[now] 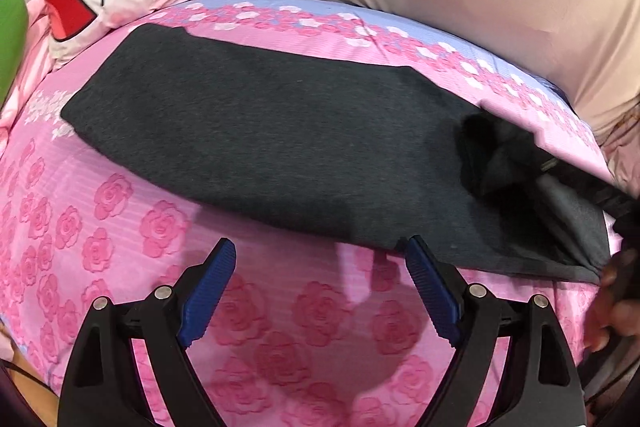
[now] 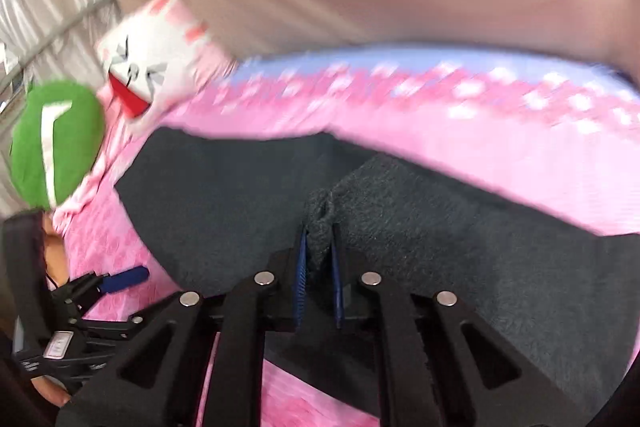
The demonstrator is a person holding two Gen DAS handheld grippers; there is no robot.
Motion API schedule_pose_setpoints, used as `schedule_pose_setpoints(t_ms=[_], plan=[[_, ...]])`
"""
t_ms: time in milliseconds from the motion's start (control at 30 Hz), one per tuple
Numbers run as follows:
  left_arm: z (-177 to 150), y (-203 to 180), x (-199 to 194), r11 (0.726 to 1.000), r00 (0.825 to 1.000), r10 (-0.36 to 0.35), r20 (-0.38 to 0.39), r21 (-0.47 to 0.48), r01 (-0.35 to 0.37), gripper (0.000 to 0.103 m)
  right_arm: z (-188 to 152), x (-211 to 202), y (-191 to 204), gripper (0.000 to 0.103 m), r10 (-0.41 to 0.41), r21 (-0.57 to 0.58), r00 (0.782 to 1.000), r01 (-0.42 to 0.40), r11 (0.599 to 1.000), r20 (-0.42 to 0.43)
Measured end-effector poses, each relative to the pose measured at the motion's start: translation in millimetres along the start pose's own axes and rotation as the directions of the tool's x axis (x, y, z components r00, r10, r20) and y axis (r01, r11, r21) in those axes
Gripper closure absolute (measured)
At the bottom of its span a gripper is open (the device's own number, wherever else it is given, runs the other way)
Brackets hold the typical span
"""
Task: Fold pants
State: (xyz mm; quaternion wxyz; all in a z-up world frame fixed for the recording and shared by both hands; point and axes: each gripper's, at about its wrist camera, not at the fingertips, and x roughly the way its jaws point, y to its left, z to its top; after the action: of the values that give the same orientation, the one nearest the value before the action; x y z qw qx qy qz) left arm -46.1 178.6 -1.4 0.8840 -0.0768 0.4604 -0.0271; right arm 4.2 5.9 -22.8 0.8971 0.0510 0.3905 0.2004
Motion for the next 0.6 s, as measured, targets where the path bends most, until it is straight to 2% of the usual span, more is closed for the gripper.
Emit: schedule_pose_setpoints(t_ms=[33,100,167,200,233,267,333,400,433,500,600], plan=[[-0.7,3.7,0.1,1.0,1.0,0.006,-0.002,-0.007,-0.006,0.019,-7.3,15.8,1.6,0.084,-0.016,-0.009,0.999,0.015,1.0,-0.039],[-1.3,14.5,-0.5,0.999,1.0,0.021,-0.003,-0.027,-0.021,0.019,-15.3,5.1,3.0,0.083,-0.012,-0.012,1.0,0.012,1.0,0.021],[1.0,33.0,-4.3,0.997,1.0,0.025,0.015,-0.074,-0.024,0.019,-21.9,-25.6,-6.6,0.08,0.002,0.012,0.998,-0.002,1.0,0.056],[2.5,43.9,-6.2,0.994,1.0,0.016,0.024,-0.107,-0.013,0.019,-25.2,-48.4,-16.0,0.077,-0.023,0.032,0.995,0.02,0.999,0.098],[5.7,59.7,-7.0,0.987,0.999,0.0,0.034,-0.158,0.006,0.019,-30.3,-76.2,-31.5,0.065,-0.068,0.06,0.988,0.06,0.996,0.141],[10.7,82.5,-7.3,0.971,0.998,-0.028,0.049,-0.237,0.039,0.018,-35.2,-92.3,-42.9,0.048,-0.102,0.084,0.981,0.09,0.992,0.163],[19.3,117.8,-3.3,0.93,0.997,-0.053,0.062,-0.36,0.072,0.017,-51.6,-127.7,-77.0,0.031,-0.204,0.161,0.961,0.175,0.971,0.189],[26.6,154.3,5.5,0.868,0.995,-0.07,0.068,-0.488,0.094,0.018,-74.4,-151.0,-116.8,0.031,-0.306,0.254,0.939,0.261,0.931,0.158],[30.0,167.2,8.7,0.843,0.993,-0.081,0.082,-0.527,0.112,0.018,-85.9,-156.9,-132.2,0.031,-0.332,0.297,0.933,0.28,0.913,0.141],[39.9,174.1,12.6,0.836,0.992,-0.076,0.101,-0.536,0.118,0.017,-109.3,-160.8,-158.9,0.031,-0.328,0.388,0.939,0.266,0.883,0.103],[48.8,175.7,22.5,0.82,0.987,-0.085,0.135,-0.554,0.147,0.015,-128.8,-152.2,-174.5,0.031,-0.228,0.467,0.969,0.16,0.87,0.094]])
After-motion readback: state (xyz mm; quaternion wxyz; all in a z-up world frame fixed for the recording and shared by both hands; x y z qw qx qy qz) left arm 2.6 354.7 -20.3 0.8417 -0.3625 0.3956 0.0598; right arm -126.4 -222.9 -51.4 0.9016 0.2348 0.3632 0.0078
